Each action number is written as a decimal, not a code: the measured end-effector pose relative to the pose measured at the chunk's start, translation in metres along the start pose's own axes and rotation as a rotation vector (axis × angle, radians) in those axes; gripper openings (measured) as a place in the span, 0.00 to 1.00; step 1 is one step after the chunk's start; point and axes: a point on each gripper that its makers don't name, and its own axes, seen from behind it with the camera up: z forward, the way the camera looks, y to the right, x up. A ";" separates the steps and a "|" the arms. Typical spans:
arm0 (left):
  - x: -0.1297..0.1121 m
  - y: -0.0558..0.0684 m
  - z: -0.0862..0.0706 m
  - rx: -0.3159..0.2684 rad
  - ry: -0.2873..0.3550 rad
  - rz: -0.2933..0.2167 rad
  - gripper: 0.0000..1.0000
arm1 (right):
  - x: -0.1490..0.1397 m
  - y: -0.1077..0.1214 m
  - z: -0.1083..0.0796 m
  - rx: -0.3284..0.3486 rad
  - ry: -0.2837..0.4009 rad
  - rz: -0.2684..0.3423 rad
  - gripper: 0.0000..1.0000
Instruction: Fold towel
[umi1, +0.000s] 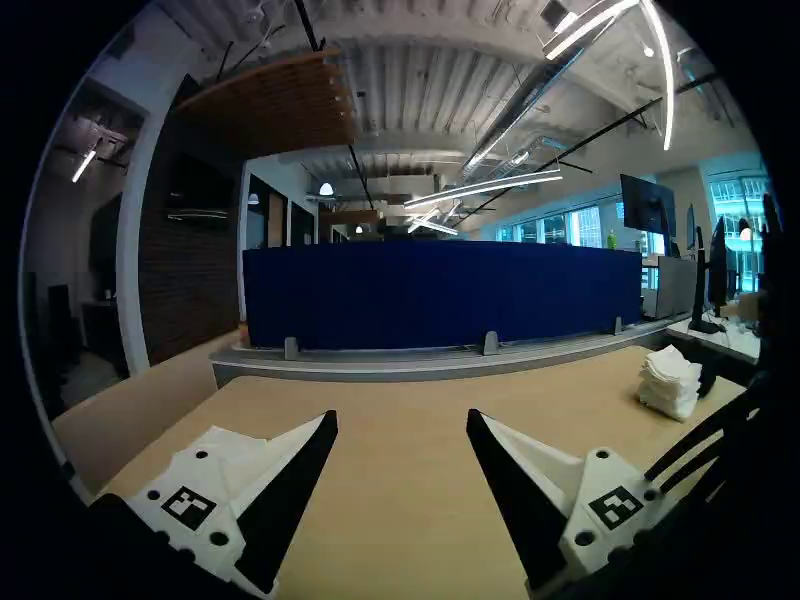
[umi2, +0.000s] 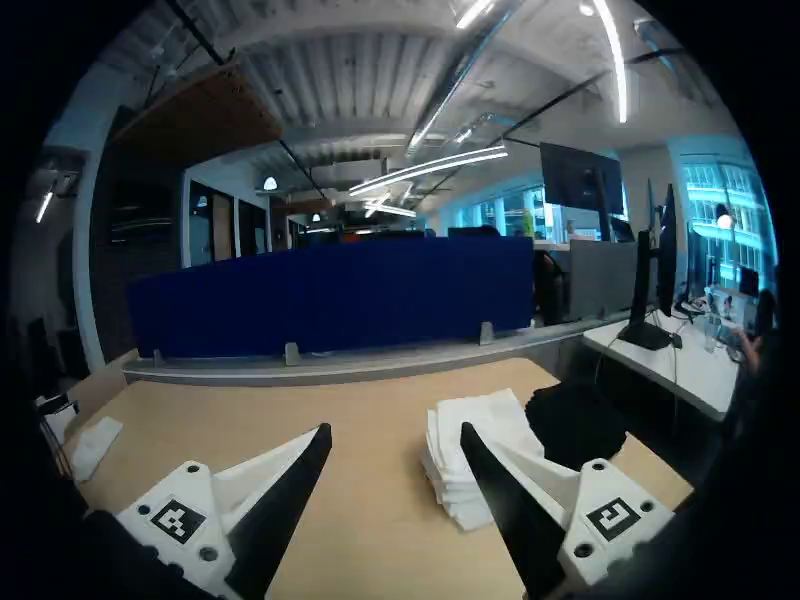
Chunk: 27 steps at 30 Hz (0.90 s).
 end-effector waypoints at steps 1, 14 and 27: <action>-0.003 -0.001 0.000 0.004 0.005 0.006 0.96 | 0.000 0.001 0.002 -0.001 -0.005 -0.006 1.00; -0.042 -0.010 0.014 0.033 0.057 -0.037 0.96 | -0.020 -0.003 0.029 -0.028 -0.048 -0.051 1.00; -0.074 -0.010 0.015 0.050 0.097 -0.016 0.96 | -0.022 -0.017 0.044 -0.006 -0.033 -0.049 1.00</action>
